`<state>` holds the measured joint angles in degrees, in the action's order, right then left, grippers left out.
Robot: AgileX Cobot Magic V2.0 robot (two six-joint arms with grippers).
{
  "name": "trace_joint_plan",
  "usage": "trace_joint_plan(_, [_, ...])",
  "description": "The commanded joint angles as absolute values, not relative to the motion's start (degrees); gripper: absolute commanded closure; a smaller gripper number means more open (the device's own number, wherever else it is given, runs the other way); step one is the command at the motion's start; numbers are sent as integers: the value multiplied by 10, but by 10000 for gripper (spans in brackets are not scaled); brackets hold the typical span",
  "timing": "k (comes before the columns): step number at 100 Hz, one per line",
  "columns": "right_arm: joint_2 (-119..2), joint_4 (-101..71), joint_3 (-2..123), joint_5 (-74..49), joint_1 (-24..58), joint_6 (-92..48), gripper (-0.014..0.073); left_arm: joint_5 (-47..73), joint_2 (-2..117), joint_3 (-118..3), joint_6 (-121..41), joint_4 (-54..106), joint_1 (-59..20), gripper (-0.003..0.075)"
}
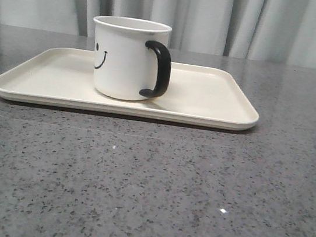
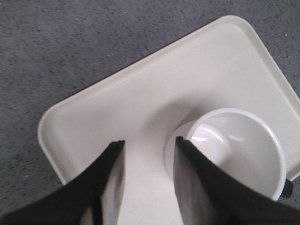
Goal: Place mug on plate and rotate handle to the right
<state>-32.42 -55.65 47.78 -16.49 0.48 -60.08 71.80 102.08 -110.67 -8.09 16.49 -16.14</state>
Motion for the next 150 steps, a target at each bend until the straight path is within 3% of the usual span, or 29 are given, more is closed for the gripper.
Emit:
trace_joint_plan(1, [-329,-563,492,-141,6,-601,76,724,963,-1127,-74,166,-141,472])
trace_joint_plan(26, [-329,-563,492,-141,6,-601,76,724,881,-1127,-74,141,-81,559])
trace_joint_plan(44, [-329,-563,492,-142,6,-601,76,724,822,-1127,-74,100,-49,739])
trace_joint_plan(94, [-382,-559,536,-202,6,-601,76,709,692,-1102,-55,72,-1,740])
trace_joint_plan(150, [-588,-605,781,-402,6,-600,76,592,531,-818,-55,50,-1,740])
